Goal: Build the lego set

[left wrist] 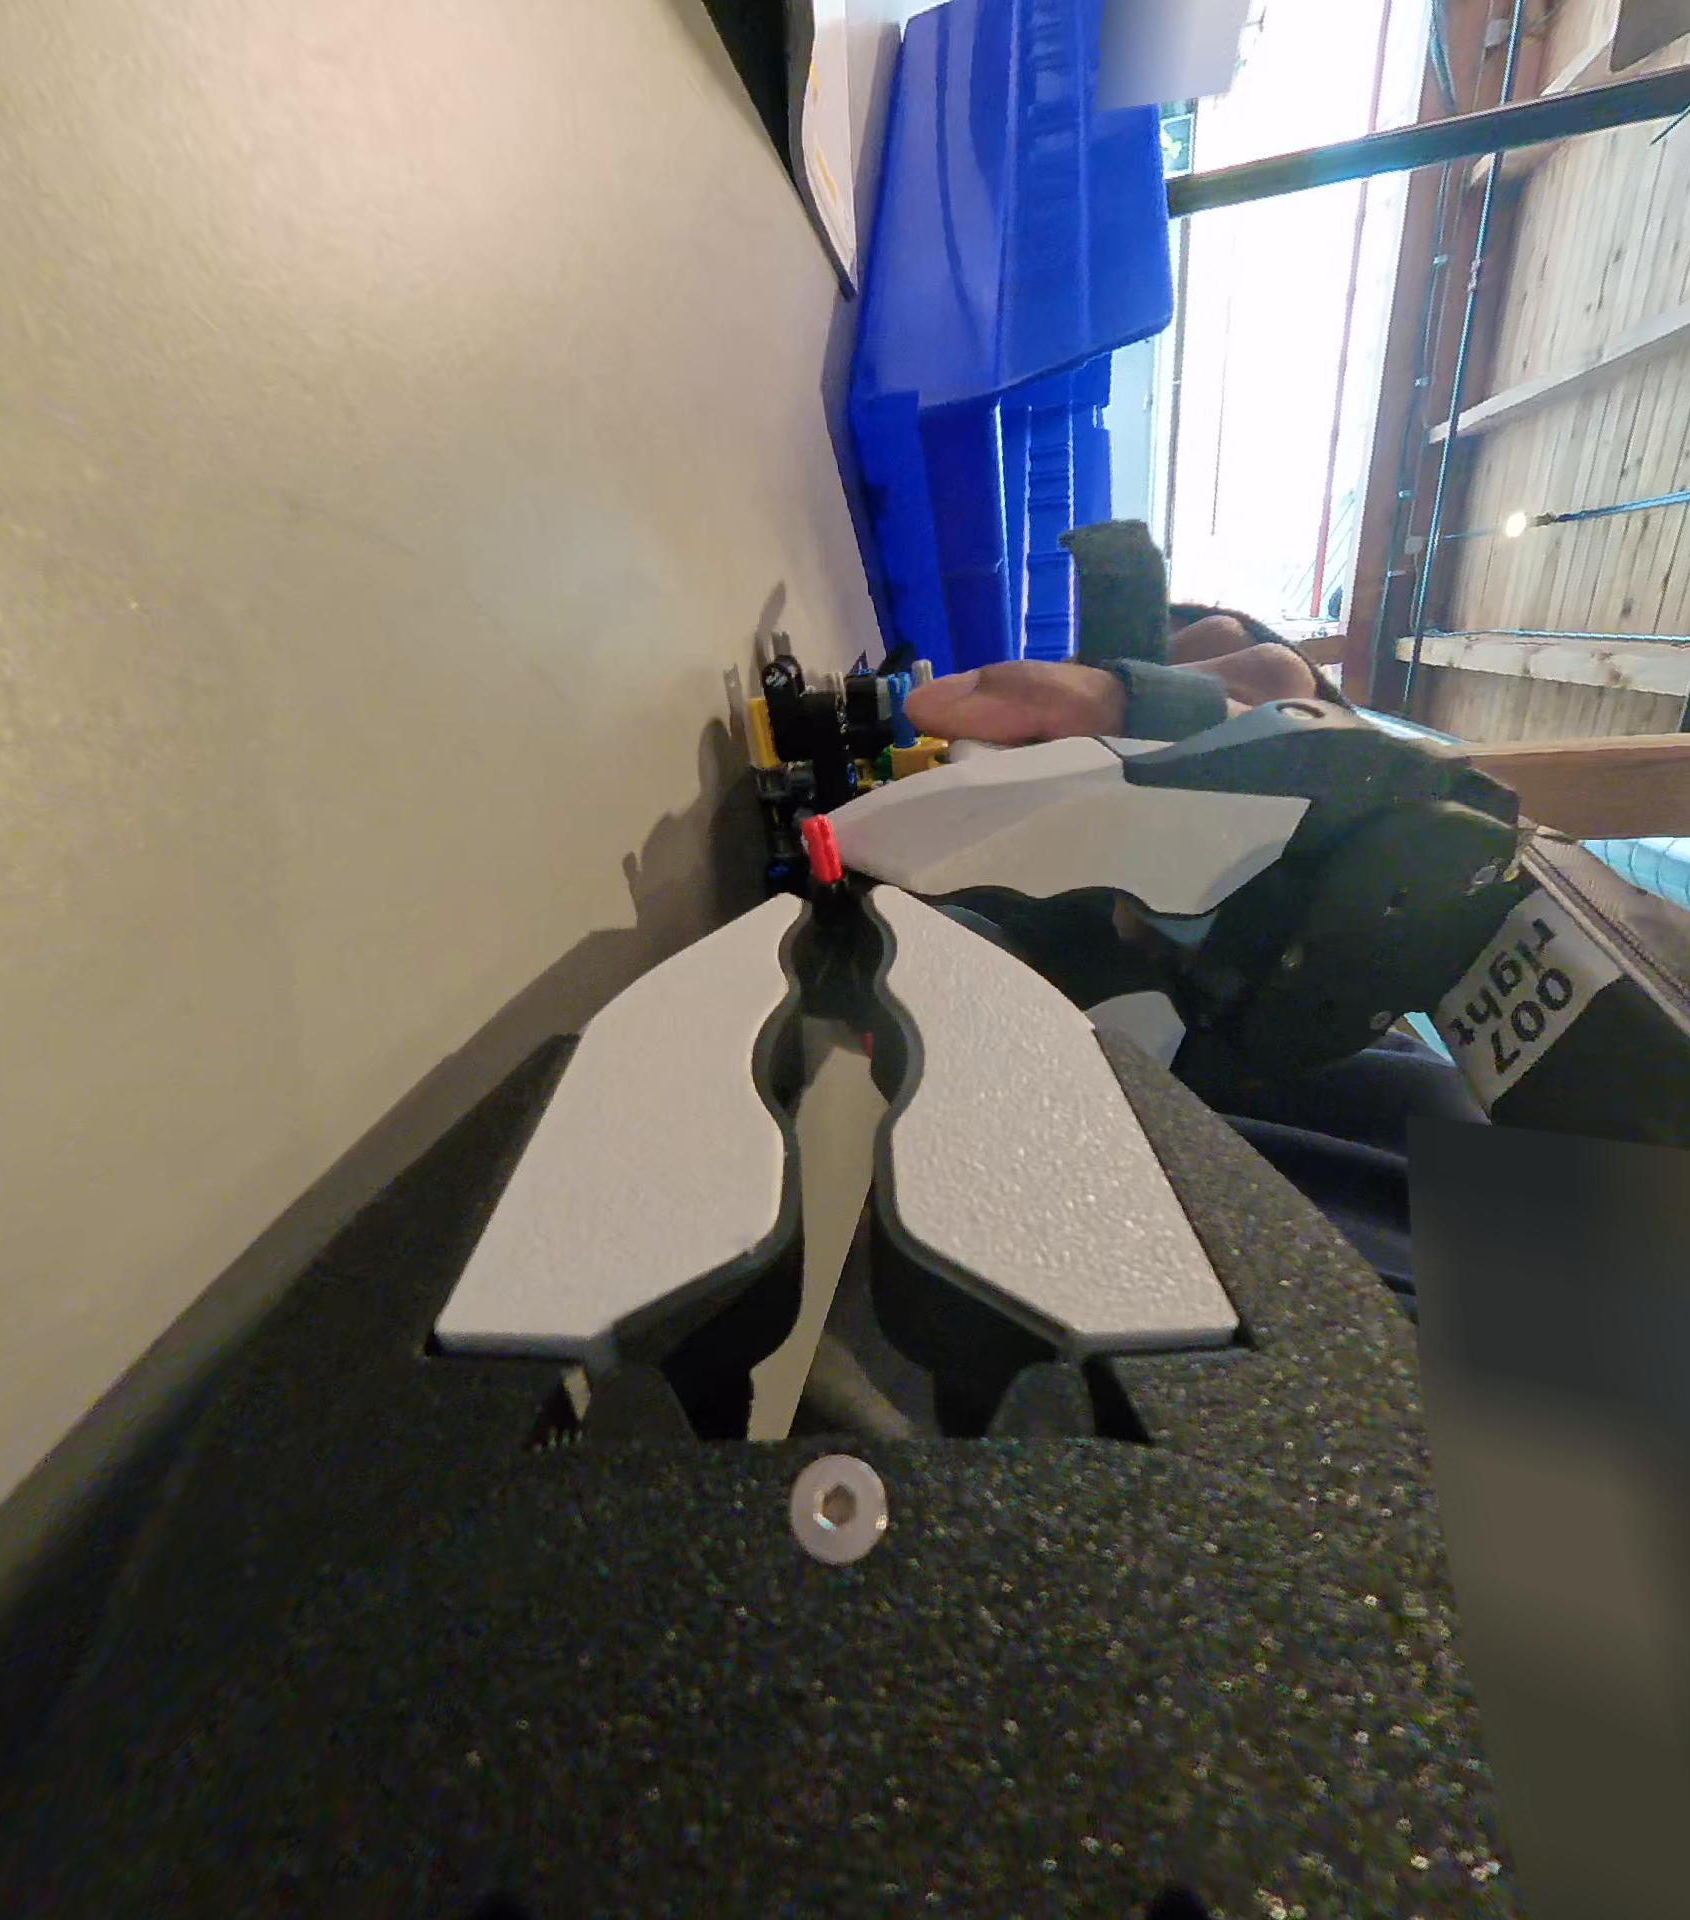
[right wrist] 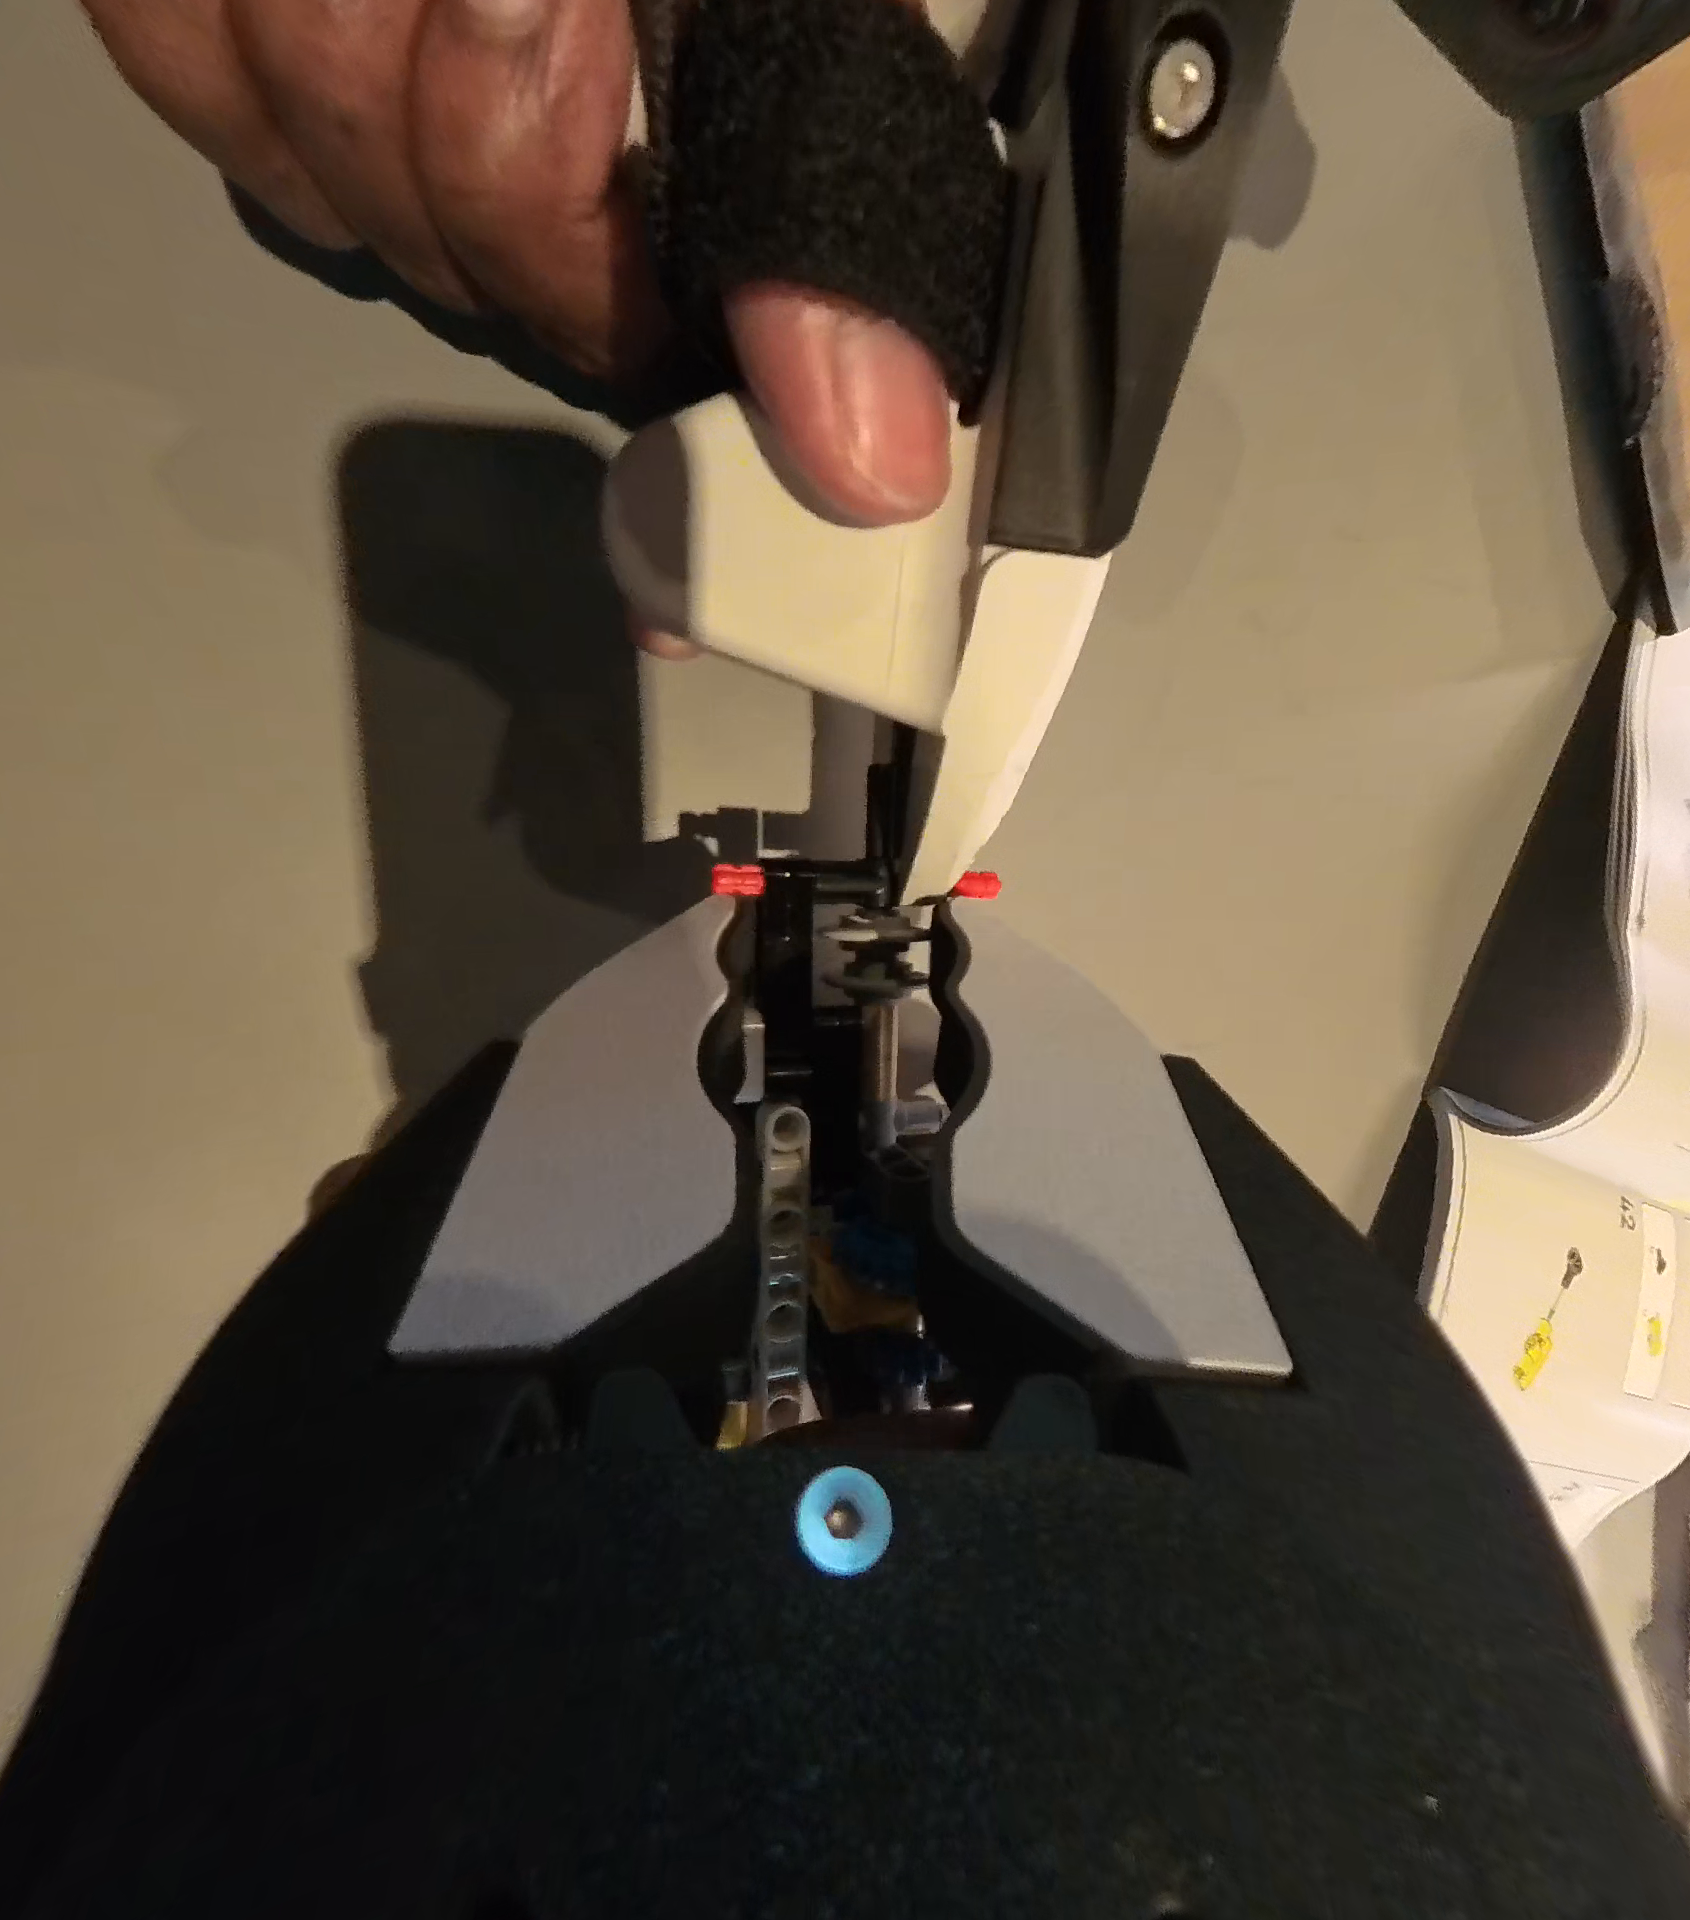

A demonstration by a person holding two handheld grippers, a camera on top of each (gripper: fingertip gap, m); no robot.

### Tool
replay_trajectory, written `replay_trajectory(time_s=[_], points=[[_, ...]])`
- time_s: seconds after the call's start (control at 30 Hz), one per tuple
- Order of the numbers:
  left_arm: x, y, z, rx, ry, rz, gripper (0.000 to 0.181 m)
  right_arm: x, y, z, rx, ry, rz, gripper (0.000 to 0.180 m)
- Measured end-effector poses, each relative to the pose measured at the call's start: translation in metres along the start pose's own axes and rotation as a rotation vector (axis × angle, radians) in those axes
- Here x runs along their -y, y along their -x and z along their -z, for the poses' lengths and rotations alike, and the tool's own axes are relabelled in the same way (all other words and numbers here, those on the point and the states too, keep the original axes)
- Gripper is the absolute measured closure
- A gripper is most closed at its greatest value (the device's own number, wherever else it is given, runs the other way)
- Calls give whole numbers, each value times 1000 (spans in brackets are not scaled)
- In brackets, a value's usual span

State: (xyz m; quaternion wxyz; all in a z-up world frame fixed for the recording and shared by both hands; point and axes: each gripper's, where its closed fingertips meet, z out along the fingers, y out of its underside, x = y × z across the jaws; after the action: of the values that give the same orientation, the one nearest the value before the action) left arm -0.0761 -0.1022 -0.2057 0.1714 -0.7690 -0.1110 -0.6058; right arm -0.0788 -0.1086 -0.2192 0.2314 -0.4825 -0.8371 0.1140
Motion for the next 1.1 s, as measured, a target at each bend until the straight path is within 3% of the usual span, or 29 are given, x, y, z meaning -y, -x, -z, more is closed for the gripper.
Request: replay_trajectory(time_s=[0.2,1.1], points=[[1,-1,1,7,-7,-8,174,2,4,0,32,-14,-15,136],[3,-1,3,40,-25,0,174,3,0,-2,-4,-18,-56,143]])
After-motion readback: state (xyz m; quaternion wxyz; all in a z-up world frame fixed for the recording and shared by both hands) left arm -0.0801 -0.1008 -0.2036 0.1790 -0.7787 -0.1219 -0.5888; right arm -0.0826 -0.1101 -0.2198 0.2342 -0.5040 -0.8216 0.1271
